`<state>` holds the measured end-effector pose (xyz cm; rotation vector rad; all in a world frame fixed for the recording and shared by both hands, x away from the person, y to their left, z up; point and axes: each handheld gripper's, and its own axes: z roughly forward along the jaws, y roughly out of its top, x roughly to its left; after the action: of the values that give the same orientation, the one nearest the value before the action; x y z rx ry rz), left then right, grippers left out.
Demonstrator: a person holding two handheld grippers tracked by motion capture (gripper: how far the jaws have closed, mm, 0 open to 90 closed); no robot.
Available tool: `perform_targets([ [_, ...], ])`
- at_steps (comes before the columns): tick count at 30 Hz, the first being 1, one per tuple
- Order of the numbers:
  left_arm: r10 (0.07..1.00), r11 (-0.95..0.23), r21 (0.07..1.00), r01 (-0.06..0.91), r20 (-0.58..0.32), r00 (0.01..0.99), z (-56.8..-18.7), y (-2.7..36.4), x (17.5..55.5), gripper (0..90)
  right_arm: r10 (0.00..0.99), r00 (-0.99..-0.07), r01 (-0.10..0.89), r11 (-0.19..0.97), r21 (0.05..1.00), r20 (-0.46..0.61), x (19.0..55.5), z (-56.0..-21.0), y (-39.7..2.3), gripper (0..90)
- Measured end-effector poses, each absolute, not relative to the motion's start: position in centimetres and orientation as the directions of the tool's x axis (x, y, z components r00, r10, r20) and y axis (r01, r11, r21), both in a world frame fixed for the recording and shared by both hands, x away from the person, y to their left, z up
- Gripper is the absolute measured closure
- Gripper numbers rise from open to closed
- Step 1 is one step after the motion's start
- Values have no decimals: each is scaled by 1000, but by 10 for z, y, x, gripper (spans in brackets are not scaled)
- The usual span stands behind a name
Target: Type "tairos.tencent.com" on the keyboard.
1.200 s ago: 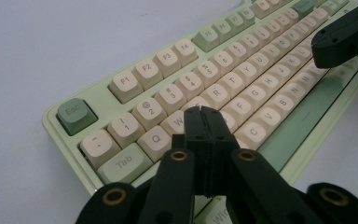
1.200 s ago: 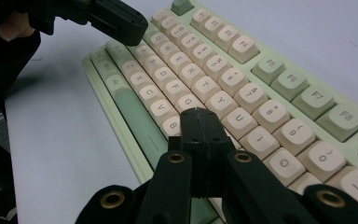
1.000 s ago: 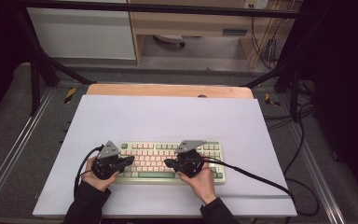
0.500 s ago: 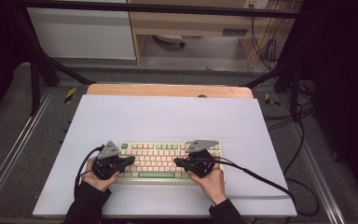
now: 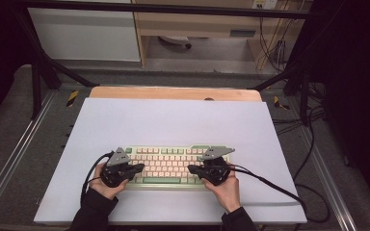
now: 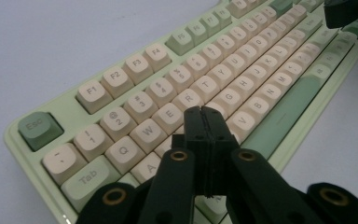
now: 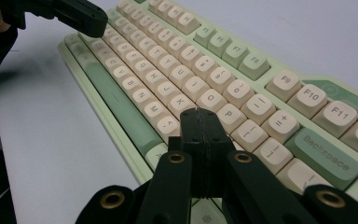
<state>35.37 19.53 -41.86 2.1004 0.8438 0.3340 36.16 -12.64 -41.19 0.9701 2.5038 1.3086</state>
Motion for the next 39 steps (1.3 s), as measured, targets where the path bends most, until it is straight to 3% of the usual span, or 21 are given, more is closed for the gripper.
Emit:
perform_targets([
  [14,640,-473,764,438,-43,767,-424,177,353,897,617,-770,484,400,779,162,359,-415,-133,900],
  [39,637,-473,766,435,-44,770,-428,179,351,897,613,-774,484,409,773,160,360,-419,-134,900],
])
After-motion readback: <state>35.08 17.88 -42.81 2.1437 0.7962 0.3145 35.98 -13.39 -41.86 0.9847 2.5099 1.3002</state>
